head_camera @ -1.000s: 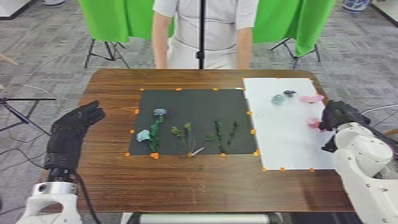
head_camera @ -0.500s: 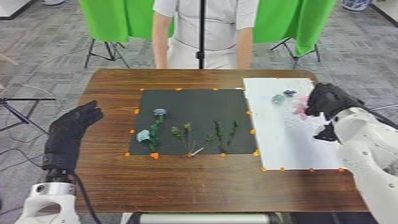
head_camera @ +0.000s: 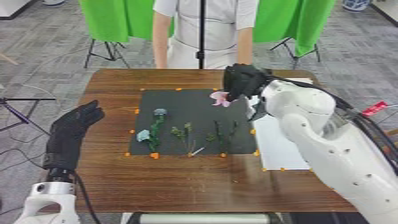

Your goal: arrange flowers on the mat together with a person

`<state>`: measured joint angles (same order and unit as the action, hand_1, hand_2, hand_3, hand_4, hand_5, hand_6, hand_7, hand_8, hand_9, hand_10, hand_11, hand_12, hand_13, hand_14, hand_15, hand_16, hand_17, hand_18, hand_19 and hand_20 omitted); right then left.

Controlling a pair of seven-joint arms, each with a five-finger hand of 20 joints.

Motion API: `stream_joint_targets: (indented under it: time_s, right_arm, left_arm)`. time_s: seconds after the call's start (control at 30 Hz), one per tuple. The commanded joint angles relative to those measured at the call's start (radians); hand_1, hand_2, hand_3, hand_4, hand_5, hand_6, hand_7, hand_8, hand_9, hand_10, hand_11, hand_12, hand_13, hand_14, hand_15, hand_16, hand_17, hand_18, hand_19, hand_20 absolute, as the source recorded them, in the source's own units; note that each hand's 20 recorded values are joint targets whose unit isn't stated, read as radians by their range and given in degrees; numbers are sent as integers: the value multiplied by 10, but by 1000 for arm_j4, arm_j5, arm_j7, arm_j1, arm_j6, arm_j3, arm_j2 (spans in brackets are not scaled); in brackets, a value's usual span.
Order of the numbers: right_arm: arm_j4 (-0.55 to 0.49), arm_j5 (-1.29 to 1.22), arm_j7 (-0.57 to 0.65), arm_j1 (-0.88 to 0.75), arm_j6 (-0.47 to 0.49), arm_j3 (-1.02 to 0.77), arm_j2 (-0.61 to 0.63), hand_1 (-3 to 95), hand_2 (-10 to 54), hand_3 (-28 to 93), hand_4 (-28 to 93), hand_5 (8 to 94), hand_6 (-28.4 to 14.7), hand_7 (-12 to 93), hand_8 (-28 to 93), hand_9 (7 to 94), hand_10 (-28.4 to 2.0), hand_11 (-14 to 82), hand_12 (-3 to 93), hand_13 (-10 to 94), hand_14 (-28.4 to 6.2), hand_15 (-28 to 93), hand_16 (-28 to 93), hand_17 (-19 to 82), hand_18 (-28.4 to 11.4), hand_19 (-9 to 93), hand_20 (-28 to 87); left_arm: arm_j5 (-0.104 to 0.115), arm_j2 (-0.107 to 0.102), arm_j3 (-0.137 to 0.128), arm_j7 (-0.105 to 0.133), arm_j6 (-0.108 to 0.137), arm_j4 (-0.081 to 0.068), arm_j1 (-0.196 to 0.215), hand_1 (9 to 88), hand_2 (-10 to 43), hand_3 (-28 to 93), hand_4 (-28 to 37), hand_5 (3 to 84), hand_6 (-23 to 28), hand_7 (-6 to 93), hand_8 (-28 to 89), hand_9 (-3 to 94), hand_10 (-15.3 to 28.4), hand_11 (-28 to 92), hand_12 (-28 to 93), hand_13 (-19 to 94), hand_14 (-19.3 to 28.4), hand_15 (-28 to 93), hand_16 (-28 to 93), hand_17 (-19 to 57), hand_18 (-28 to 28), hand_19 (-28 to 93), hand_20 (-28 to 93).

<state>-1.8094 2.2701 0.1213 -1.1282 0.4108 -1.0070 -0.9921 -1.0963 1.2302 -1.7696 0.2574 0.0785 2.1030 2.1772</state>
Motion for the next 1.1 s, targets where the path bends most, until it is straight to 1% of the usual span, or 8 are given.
stream_joint_targets:
  time_s: [0.03,0.27,0.37,0.5,0.53,0.73,0.93,1.1]
  right_arm:
    - [19,69,-48,64,74,115,-196,851,-95,-283,676,820,-18,160,139,937,-94,246,263,937,-9,636,177,774,-70,932,327]
    - [93,115,-63,77,123,136,-256,844,-95,-283,683,814,-16,158,135,937,-92,222,273,937,-10,632,178,772,-68,932,328]
    - [133,158,-79,80,153,134,-280,842,-95,-283,683,811,-15,158,134,937,-91,218,280,937,-10,631,179,770,-68,932,329]
    - [155,181,-68,71,189,133,-286,838,-95,-283,685,805,-14,157,131,937,-91,211,286,937,-8,628,182,767,-69,932,334]
    - [171,186,-72,74,201,128,-293,838,-95,-283,685,805,-14,158,130,937,-91,211,287,937,-8,627,183,766,-69,932,336]
    - [194,191,-64,68,254,115,-315,835,-95,-283,685,803,-13,158,129,937,-91,210,290,937,-8,624,187,764,-68,932,339]
    - [197,188,-59,72,281,115,-329,832,-95,-283,690,803,-12,159,128,937,-92,210,290,937,-8,621,191,763,-69,932,342]
    - [199,161,-51,81,291,116,-330,829,-95,-282,697,803,-11,160,129,937,-94,212,289,937,-7,619,195,760,-70,932,348]
  left_arm:
    - [0,8,10,-14,-21,-12,-10,250,-2,643,-187,483,37,140,-57,437,130,182,157,342,173,176,48,47,142,81,201]
    - [0,6,16,-20,-34,-23,-29,247,-2,643,-187,481,36,140,-56,437,130,180,157,340,172,173,49,46,143,81,200]
    - [1,5,18,-28,-33,-30,-43,246,-3,643,-187,481,37,138,-56,435,130,179,157,340,172,171,49,45,143,80,200]
    - [1,9,16,-18,-40,-23,-26,244,-4,644,-187,481,37,137,-55,435,130,179,158,339,173,170,51,45,143,80,200]
    - [0,9,17,-23,-41,-26,-32,244,-4,644,-187,480,37,137,-55,434,130,179,158,339,172,170,51,45,143,80,199]
    - [3,9,14,-13,-43,-18,-16,242,-5,643,-187,479,37,135,-55,434,130,177,158,338,173,168,52,44,144,79,199]
    - [2,7,13,-15,-52,-20,-21,242,-6,644,-187,479,37,135,-54,433,129,176,158,338,172,166,53,43,144,79,198]
    - [4,7,15,-16,-49,-21,-25,241,-7,644,-188,478,36,135,-54,433,130,175,159,338,172,165,54,41,145,79,198]
